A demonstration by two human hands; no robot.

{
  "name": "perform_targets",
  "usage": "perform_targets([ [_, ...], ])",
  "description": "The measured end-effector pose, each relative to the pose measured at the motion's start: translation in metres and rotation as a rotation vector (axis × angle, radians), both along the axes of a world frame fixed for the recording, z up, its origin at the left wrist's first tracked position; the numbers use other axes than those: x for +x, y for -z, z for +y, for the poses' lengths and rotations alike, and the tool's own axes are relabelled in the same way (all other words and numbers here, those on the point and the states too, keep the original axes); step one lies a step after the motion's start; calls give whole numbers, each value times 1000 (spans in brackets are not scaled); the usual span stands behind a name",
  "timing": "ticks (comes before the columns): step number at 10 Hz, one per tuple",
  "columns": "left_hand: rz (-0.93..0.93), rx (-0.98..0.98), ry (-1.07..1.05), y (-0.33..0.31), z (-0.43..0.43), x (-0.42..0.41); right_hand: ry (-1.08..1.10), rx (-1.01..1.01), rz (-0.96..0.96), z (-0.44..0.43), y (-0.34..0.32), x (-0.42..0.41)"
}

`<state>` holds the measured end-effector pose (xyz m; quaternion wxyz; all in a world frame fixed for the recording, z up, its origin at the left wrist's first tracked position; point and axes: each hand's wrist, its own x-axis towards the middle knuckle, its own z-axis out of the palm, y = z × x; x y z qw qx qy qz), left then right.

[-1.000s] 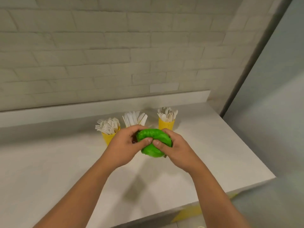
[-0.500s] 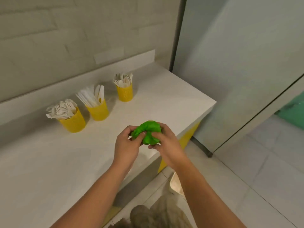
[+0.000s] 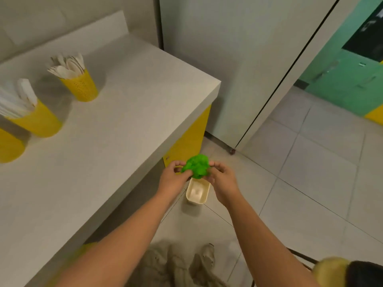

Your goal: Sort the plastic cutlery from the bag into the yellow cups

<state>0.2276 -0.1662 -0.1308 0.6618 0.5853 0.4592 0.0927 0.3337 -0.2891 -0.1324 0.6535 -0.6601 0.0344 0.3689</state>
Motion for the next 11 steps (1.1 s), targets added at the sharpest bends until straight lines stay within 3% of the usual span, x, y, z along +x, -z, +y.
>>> perform_targets([
  [2,102,-48,-34,63,-36,38,-6,-151,-23,-30,61,38],
  [4,265,73,-58,138,-53,65,-70,-264,22,-34,133,66],
  [5,316,-23,-120,187,-50,78,-58,-300,65,-34,177,76],
  [7,330,-186,-157,302,-41,101,-238,-407,102,-31,284,89],
  [9,360,-199,-87,410,-33,119,-346,-437,91,-19,371,98],
  [11,321,-269,30,466,-25,126,-427,-391,94,-10,425,106],
])
